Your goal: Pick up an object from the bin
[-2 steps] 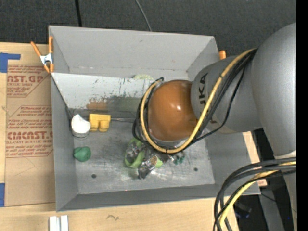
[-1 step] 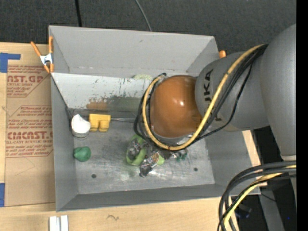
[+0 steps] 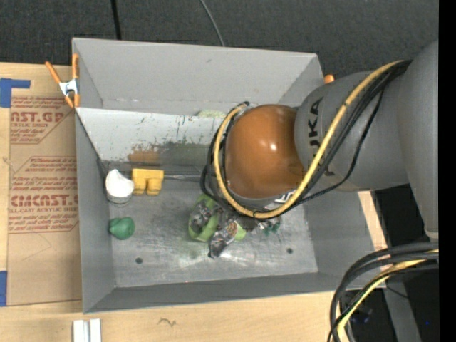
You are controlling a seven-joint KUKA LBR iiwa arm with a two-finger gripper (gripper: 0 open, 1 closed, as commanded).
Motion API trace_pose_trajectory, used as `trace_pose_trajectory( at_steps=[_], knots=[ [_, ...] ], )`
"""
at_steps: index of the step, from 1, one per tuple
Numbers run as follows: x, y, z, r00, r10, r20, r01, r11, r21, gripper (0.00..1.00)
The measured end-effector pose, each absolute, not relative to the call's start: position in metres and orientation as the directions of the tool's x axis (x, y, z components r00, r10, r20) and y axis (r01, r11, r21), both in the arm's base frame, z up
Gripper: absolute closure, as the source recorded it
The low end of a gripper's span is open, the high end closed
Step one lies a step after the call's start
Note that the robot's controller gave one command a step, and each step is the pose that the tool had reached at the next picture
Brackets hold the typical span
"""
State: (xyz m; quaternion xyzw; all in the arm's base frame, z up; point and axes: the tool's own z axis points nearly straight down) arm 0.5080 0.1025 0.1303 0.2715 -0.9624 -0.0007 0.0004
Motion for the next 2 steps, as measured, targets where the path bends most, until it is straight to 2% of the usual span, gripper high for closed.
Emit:
trace_pose_trajectory(
  at_steps=[2],
  knots=[
    [0.5087,0.1026,0.1528,-0.853,-0.522,-0.002,-0.522,0.853,0.0,1.0]
  ],
)
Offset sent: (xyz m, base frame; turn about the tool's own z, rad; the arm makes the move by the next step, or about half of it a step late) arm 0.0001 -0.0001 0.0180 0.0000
